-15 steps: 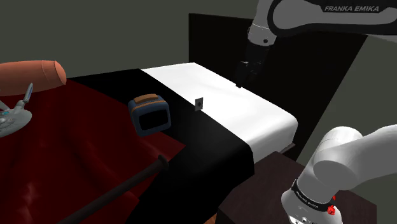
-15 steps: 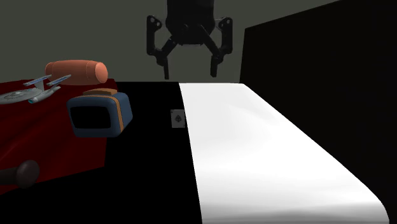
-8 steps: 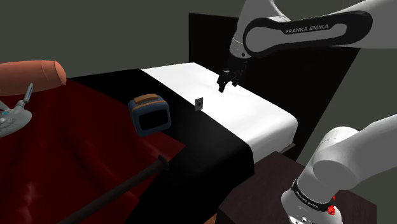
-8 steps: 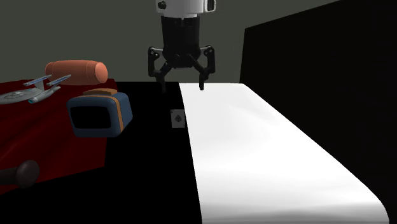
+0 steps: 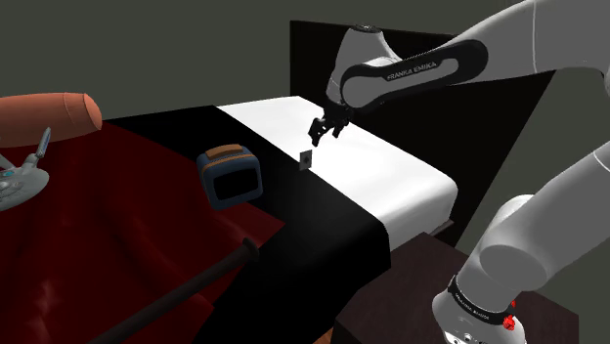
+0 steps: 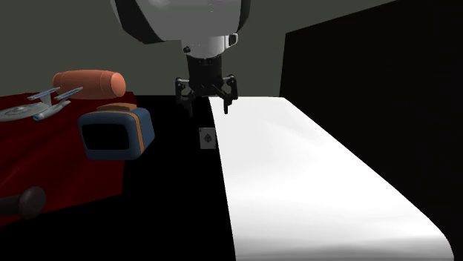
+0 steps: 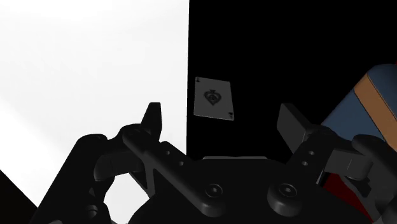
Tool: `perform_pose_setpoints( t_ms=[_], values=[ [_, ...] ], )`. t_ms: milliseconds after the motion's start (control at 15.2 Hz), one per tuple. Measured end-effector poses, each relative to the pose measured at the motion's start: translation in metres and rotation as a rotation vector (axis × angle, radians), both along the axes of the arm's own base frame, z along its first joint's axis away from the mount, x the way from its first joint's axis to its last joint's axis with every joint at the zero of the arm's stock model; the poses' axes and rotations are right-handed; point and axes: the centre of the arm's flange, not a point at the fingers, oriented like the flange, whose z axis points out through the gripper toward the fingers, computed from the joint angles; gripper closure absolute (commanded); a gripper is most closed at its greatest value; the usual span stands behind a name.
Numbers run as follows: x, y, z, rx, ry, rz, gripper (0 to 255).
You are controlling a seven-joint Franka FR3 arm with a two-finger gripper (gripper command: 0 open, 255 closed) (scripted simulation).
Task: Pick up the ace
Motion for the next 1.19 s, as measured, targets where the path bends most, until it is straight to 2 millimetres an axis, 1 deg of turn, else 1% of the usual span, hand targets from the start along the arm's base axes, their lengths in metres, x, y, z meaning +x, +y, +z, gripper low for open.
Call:
perform_pose_setpoints(
  t_ms=[66, 396, 660, 924, 990, 1188],
  values=[
    [0.01, -0.001, -0.002, -0.003, -0.012, -0.002, 0],
    [0.068, 0.002, -0.029, -0.017, -0.068, -0.014, 0],
    [0.073, -0.001, -0.05, -0.02, -0.077, -0.016, 0],
    [0.074, -0.001, -0.071, -0.02, -0.077, -0.016, 0],
    [0.073, -0.001, -0.073, -0.02, -0.077, -0.016, 255],
    [0.072, -0.002, -0.076, -0.02, -0.079, -0.016, 255]
  ],
)
